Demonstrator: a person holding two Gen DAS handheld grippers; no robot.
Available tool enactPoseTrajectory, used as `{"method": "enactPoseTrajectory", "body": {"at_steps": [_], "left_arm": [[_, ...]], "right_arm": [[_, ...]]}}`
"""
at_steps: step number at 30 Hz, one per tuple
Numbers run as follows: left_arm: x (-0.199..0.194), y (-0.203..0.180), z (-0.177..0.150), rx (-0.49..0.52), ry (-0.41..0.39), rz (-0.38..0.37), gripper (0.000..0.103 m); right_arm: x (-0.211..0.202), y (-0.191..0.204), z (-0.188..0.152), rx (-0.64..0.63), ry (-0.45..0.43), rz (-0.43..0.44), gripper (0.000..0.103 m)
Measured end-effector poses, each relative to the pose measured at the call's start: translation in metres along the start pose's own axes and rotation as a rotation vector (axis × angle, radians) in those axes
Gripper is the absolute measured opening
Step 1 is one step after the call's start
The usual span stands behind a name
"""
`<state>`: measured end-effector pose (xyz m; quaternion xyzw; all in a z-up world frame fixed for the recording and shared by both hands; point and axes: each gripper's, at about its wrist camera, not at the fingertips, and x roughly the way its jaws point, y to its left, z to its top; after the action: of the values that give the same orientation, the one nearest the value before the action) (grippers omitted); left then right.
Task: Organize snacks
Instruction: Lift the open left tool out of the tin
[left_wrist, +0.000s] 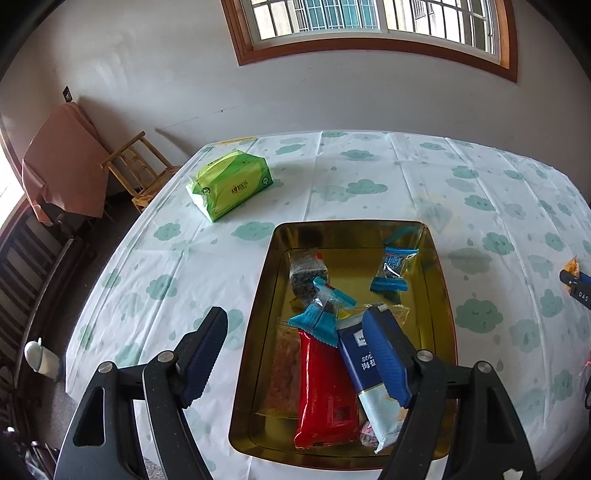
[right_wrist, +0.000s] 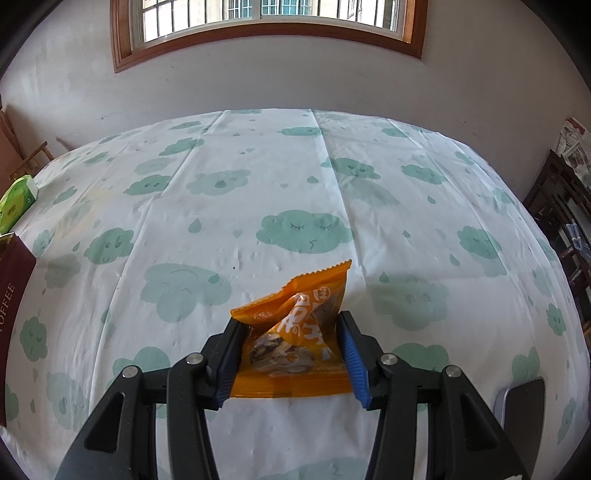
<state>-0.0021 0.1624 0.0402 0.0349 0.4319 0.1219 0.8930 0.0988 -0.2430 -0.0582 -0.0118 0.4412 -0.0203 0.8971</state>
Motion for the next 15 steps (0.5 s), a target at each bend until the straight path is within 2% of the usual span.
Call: {"method": "enactPoseTrajectory", "body": {"at_steps": [15], "left_arm": [[0.0056,0.0068,-0.007,0.024,-0.006,-0.001,0.075]], "right_arm": [[-0.0028,0.0065,0.0032,0.039,0.052,-0.037,0.048]]}}
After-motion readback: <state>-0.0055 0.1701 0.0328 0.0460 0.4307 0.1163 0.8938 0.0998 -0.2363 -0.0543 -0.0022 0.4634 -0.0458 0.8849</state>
